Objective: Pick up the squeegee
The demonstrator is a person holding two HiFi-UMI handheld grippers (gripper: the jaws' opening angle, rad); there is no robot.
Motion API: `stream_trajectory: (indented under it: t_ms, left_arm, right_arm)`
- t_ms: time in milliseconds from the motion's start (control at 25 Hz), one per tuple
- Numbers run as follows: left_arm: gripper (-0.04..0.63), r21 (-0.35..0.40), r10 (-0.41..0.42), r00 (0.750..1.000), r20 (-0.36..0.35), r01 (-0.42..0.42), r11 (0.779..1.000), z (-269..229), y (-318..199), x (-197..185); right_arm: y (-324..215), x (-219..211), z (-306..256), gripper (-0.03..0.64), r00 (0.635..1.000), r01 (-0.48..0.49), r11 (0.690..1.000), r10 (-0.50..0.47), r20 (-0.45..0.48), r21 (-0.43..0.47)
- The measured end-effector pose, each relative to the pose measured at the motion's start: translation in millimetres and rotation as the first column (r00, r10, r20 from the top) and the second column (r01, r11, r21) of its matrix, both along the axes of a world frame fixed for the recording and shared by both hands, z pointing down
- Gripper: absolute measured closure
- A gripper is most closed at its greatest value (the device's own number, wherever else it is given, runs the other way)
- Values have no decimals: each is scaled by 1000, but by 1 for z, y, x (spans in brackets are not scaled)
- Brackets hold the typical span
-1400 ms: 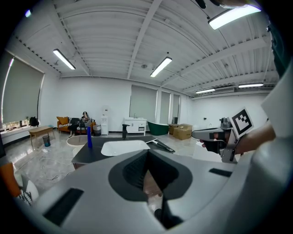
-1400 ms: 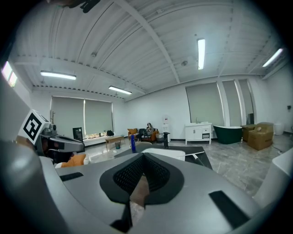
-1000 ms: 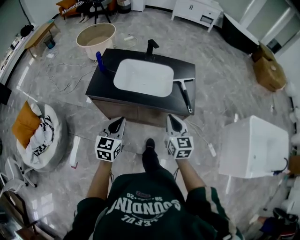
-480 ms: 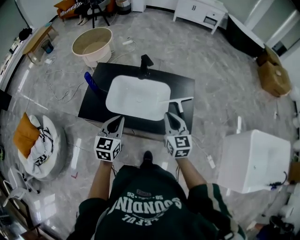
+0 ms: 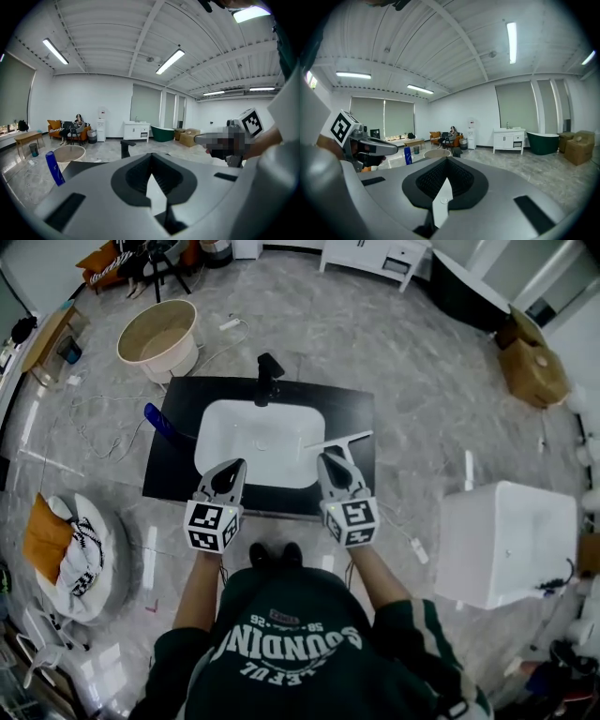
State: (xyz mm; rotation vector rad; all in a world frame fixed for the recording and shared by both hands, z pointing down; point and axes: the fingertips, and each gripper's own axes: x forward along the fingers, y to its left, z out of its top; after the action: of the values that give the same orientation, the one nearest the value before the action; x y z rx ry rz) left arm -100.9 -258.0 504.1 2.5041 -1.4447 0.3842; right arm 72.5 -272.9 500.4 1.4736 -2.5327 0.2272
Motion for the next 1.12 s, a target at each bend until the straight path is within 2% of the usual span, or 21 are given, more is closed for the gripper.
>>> stream_trajectory:
  t_ms: [360, 560, 720, 880, 1040, 1120]
  left_arm:
    - [594, -10, 100, 995, 1, -100, 995, 7, -17, 25]
    - [594, -41, 156, 987, -28, -157, 987, 16, -18, 48]
    - [594, -70, 201, 979, -23, -202, 977, 28, -13, 64]
    - [594, -95, 231, 972, -30, -233, 968, 37, -9, 75]
    - [594, -114, 248, 968, -32, -250, 961, 46, -6, 80]
    - [594, -124, 252, 967, -33, -254, 959, 50, -6, 81]
  right_arm:
    - [-1, 28, 6, 615, 997, -81, 997, 81, -2, -16]
    - [12, 56, 24, 615, 989, -148, 987, 146, -23, -60]
    - [27, 71, 34, 615, 981, -193, 977, 191, -31, -89]
    - [35, 77, 42, 615, 979, -206, 973, 205, -16, -105]
    - [48, 83, 60, 612, 979, -205, 967, 201, -46, -153]
    - [54, 85, 67, 557, 978, -205, 964, 198, -58, -172]
